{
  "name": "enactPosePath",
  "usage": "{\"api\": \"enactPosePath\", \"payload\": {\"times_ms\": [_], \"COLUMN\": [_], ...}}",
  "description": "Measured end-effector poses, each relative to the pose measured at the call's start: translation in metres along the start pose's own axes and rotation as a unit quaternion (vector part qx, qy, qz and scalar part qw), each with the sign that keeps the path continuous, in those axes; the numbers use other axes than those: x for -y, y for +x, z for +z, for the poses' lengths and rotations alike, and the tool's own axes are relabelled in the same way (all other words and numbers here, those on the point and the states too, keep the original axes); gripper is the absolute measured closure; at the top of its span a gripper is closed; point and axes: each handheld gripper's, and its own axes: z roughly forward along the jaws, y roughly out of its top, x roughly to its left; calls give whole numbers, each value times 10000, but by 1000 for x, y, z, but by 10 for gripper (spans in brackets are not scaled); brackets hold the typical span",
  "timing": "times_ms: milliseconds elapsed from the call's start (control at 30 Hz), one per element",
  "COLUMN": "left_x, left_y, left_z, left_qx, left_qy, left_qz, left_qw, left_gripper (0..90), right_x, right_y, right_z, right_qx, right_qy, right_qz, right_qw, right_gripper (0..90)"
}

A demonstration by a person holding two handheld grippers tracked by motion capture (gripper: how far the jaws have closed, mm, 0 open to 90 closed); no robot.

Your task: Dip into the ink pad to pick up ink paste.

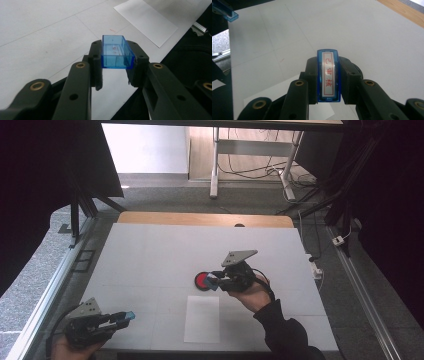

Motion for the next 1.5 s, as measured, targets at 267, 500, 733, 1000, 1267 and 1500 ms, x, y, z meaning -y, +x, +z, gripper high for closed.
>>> {"api": "enactPosePath", "payload": {"times_ms": [267,500,733,1000,1267,1500], "left_x": [0,-1,-1,-1,-1,-1], "left_y": [0,0,0,1,1,1], "left_z": [1,1,2,2,2,2], "left_qx": [15,53,59,76,73,78], "left_qy": [20,67,89,103,105,106], "left_qz": [-1,22,32,15,18,6], "left_qw": [10000,10000,9999,9999,9999,9999], "left_gripper": [686,686,686,687,687,687], "right_x": [-4,-9,-10,-11,-7,-4], "right_y": [-6,-12,-19,-26,-31,-33], "right_z": [14,27,41,58,72,79], "right_qx": [118,171,215,293,398,419], "right_qy": [60,149,295,514,730,920], "right_qz": [53,27,24,-25,-53,-76], "right_qw": [9999,9997,9993,9982,9965,9948], "right_gripper": [708,707,708,708,708,708]}}
